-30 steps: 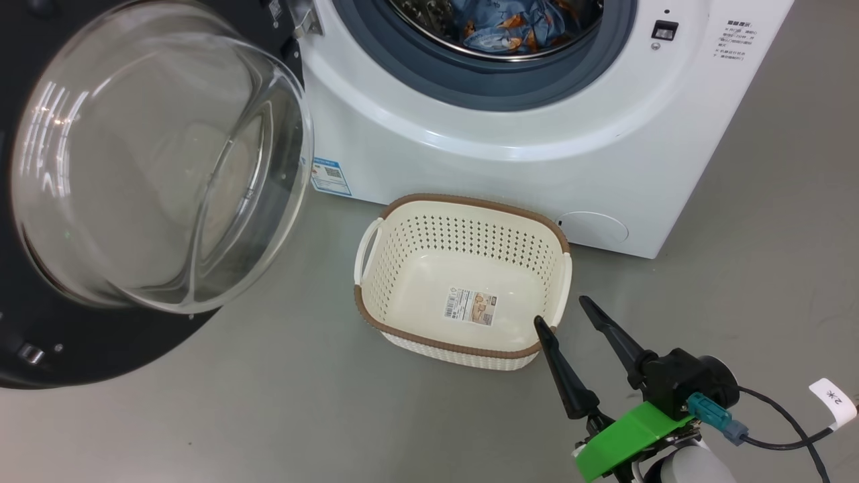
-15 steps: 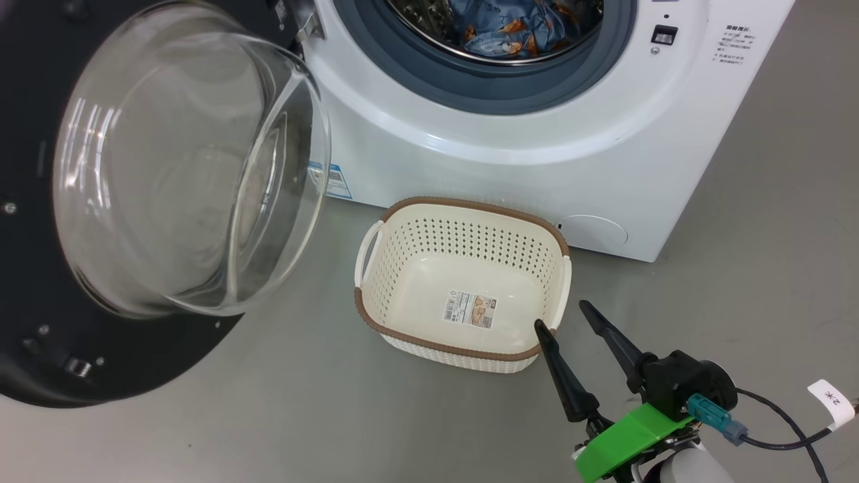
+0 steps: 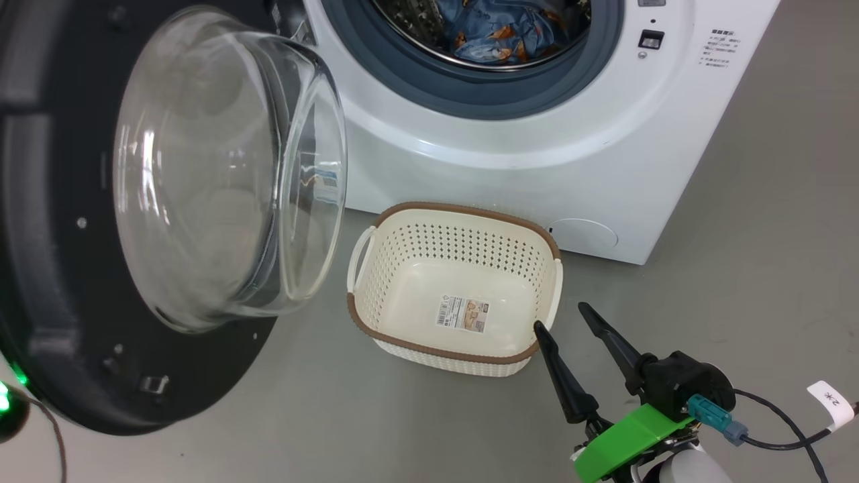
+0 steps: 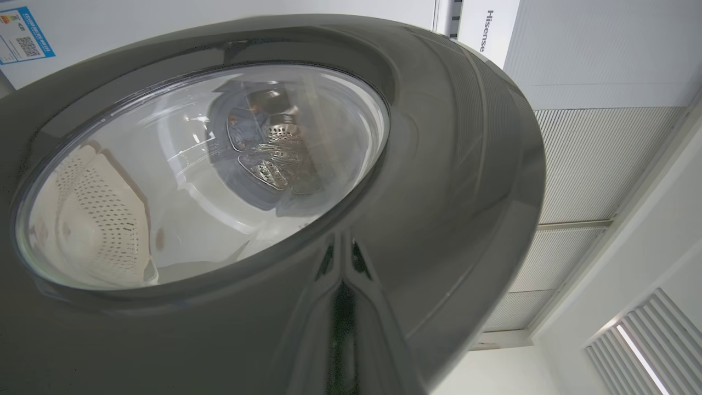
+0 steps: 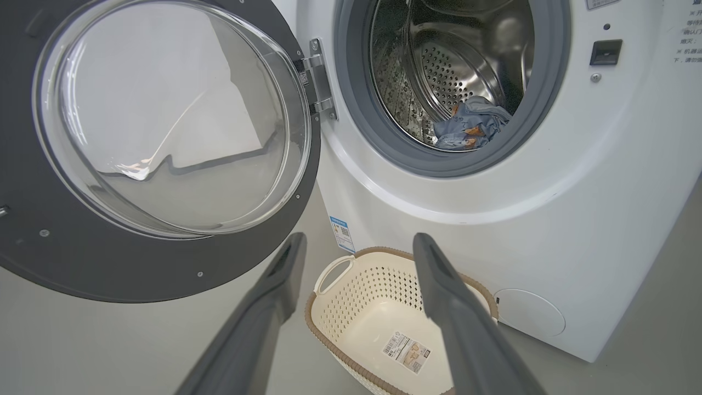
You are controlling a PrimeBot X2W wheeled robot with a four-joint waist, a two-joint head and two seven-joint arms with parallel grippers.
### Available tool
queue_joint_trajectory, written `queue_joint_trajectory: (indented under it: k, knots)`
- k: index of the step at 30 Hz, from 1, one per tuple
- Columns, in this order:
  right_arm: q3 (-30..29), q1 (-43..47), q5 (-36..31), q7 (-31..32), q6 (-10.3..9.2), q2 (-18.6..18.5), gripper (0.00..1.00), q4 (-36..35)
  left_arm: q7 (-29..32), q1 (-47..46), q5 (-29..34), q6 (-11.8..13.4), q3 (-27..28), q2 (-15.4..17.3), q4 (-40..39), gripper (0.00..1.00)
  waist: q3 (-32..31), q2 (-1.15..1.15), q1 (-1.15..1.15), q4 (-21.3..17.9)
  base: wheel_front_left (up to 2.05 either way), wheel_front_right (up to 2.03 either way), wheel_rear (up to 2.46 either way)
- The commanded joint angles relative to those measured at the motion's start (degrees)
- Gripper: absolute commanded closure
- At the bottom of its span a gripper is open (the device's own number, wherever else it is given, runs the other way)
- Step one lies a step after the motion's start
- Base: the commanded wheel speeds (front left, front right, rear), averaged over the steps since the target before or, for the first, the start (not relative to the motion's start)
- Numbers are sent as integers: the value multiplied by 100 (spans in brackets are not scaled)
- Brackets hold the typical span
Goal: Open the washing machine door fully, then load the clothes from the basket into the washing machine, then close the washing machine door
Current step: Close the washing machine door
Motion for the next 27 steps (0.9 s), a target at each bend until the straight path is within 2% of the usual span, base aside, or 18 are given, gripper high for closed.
queue_joint_trajectory:
  k: [1,12,18,27]
  knots:
    - [170,-6,58,-28,9,51,0,-142,108,38,-56,31,115,234,-226,100,-13,0,0,-21,0,0,0]
    - [181,11,169,-28,9,51,0,-200,78,769,-252,158,42,-624,-1712,100,-46,0,0,-354,0,0,0]
    - [138,45,207,-28,9,51,0,-247,-51,1023,-299,122,-63,-1128,-2340,100,-35,0,0,-622,0,0,0]
    - [86,88,267,-28,9,51,0,-332,-336,1147,-357,-31,-452,-1530,-2869,100,-6,0,0,-1067,0,0,0]
